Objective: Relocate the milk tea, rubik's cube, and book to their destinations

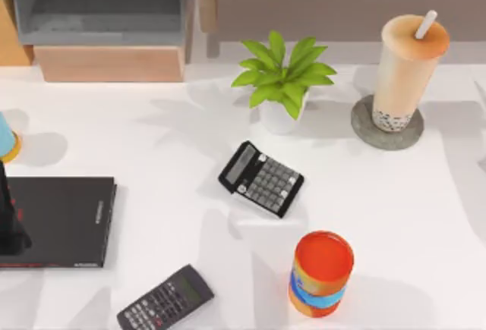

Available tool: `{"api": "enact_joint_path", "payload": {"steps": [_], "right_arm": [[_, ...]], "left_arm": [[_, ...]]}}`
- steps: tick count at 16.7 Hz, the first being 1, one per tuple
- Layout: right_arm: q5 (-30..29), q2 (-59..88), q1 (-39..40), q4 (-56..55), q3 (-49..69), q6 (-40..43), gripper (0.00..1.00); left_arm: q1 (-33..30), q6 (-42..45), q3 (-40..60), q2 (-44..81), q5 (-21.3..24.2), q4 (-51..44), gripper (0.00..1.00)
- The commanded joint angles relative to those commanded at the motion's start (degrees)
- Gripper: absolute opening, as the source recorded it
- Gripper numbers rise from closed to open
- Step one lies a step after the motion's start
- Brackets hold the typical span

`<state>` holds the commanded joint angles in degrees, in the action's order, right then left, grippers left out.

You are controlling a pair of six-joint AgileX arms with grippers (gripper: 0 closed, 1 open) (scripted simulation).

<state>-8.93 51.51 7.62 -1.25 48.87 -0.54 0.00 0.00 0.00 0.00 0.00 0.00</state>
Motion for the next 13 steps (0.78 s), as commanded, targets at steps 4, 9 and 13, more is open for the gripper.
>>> {"api": "enact_joint_path", "payload": {"steps": [4, 9, 13], "right_arm": [[3.8, -25.0, -3.2, 1.4, -23.9, -0.1, 1.0], [7.6, -45.7, -6.5, 1.6, -43.5, 0.3, 1.0], [8.9, -51.5, -7.6, 1.3, -48.9, 0.5, 1.0]], "left_arm": [[0.0, 0.0, 0.0, 0.0, 0.0, 0.0, 1.0], [0.0, 0.0, 0.0, 0.0, 0.0, 0.0, 1.0], [0.0, 0.0, 0.0, 0.0, 0.0, 0.0, 1.0]]}}
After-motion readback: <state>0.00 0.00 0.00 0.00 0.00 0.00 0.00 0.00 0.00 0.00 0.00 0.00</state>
